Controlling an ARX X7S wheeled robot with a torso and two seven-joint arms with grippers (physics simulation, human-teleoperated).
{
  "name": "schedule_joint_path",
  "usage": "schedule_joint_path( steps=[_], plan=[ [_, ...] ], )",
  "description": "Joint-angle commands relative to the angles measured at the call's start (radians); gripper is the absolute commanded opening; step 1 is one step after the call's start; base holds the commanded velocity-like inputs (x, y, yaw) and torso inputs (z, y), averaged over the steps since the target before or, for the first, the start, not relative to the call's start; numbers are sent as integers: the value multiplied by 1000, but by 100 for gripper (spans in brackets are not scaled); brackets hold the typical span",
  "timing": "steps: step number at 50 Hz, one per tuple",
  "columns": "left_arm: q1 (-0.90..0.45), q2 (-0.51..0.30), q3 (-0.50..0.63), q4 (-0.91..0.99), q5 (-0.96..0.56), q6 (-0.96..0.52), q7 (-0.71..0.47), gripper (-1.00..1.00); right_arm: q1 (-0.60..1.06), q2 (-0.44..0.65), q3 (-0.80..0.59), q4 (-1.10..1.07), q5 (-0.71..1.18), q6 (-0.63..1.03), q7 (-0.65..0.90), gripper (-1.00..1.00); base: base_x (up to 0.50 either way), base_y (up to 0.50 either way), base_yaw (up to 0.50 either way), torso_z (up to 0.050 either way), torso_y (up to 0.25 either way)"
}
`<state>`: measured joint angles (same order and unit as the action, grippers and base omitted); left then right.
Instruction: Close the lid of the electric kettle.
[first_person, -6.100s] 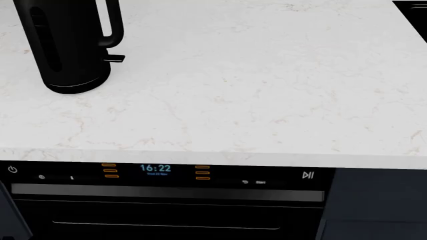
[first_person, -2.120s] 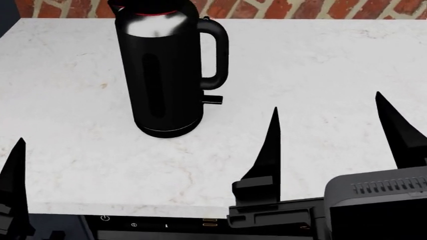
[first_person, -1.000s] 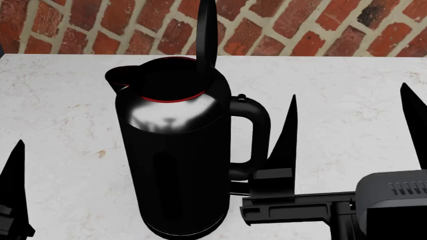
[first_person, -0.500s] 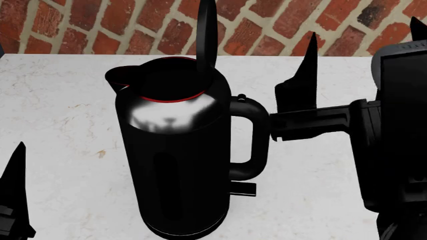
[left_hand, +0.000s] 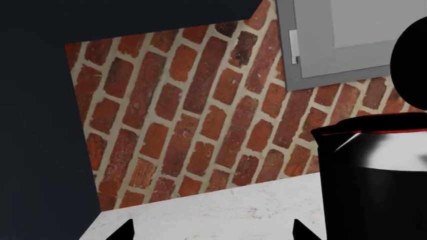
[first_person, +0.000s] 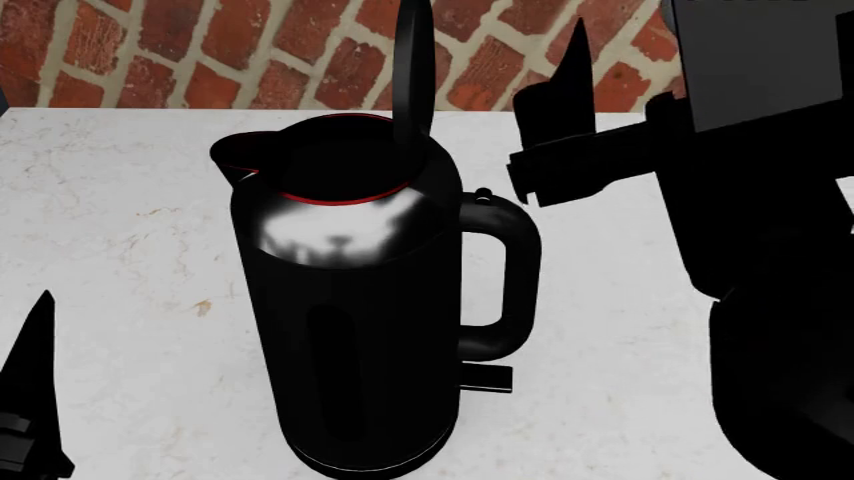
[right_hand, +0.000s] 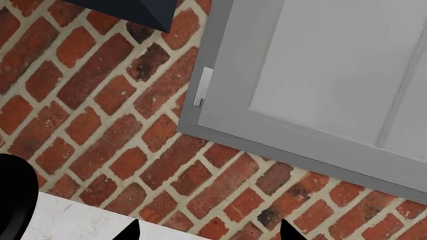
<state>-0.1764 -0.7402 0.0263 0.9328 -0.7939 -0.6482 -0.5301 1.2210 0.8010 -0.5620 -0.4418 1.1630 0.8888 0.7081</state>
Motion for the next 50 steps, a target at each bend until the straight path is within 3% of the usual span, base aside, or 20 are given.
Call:
schedule_joint_path(
  steps=[1,50],
  plan=[
    [17,-1,1,-9,9,16,4,100,72,-38,-29,41,-10,40,-26,100,0,0,0,0,0],
    [52,-4,9,-36,34,65,12,100,119,-128,-100,53,-35,61,-52,100,0,0,0,0,0]
  ],
)
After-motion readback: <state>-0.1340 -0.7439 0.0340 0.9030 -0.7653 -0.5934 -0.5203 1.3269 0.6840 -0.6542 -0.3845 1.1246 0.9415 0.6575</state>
